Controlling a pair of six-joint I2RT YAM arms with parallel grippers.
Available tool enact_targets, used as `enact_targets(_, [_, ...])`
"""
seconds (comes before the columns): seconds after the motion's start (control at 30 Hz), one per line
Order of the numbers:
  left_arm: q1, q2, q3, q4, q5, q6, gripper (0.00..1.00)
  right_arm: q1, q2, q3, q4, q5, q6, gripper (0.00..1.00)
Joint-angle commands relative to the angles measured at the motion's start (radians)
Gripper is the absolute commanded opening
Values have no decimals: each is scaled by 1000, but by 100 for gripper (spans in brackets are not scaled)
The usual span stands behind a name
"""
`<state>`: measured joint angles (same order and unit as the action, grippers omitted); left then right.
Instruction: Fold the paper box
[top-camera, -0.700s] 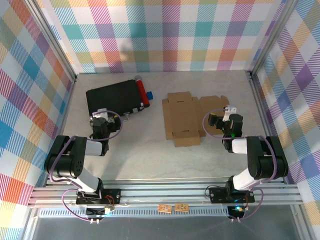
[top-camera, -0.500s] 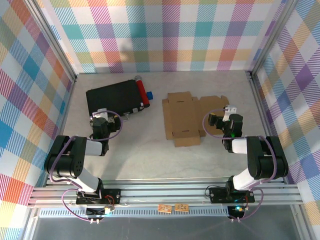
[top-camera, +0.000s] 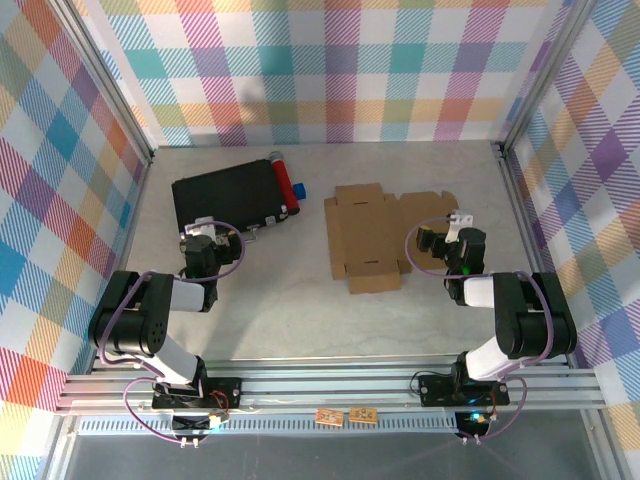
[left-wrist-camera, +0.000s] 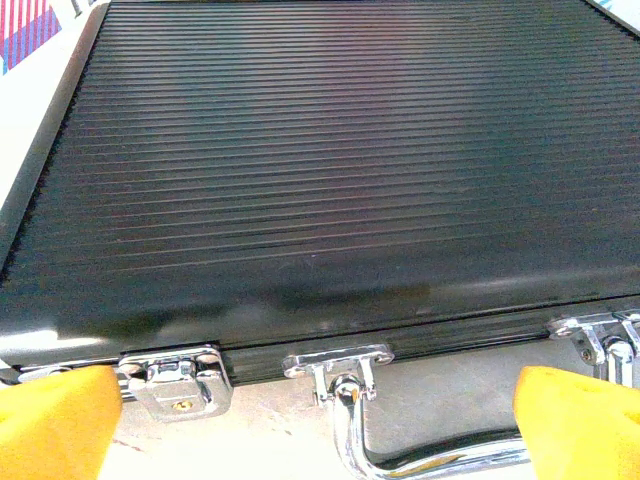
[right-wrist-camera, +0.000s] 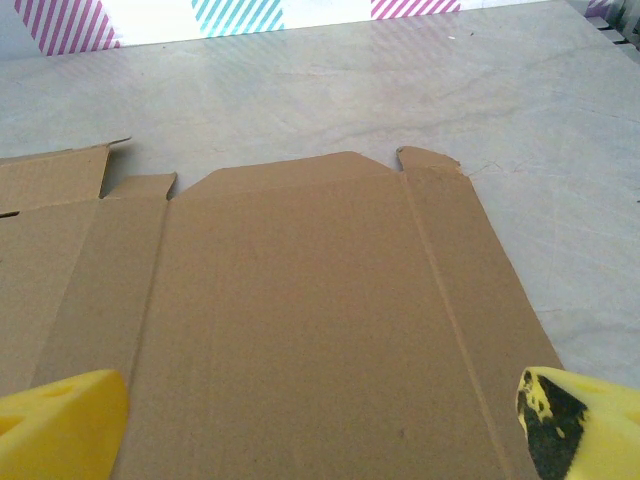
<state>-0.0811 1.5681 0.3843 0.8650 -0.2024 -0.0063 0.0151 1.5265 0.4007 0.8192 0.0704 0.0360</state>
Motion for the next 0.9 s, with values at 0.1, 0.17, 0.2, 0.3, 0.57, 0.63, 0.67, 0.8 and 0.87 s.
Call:
enact_targets(0.1, [-2,7,18,8,-6,13,100,6,6,6,14,-1,-10,99])
enact_targets(0.17, [-2,7,18,8,-7,13,100,6,6,6,14,-1,-10,99])
enact_targets(0.2, [-2,7,18,8,-6,13,100,6,6,6,14,-1,-10,99])
enact_targets(0.3, [-3,7,18,8,-6,14,100,5,6,6,14,-1,-10,99])
enact_targets(0.57, [-76,-165,-26,-35,-209,26,100,26,-229,36,-209,161,23,99])
enact_targets(0.63, [-136,-273,-8,-112,-308,62,100,40,-347,57,-248,199,8,99])
enact_targets(0.67, [-158,-323,5,-115,-334,58,100,43,-404,98,-292,220,-2,99])
enact_targets(0.8, [-235,-445,269,-403,-483,-9,100,45,-513,477,-658,284,12,99])
enact_targets(0.87, [-237,-422,550,-817,-530,-267,100,46,-466,769,-914,292,107,99])
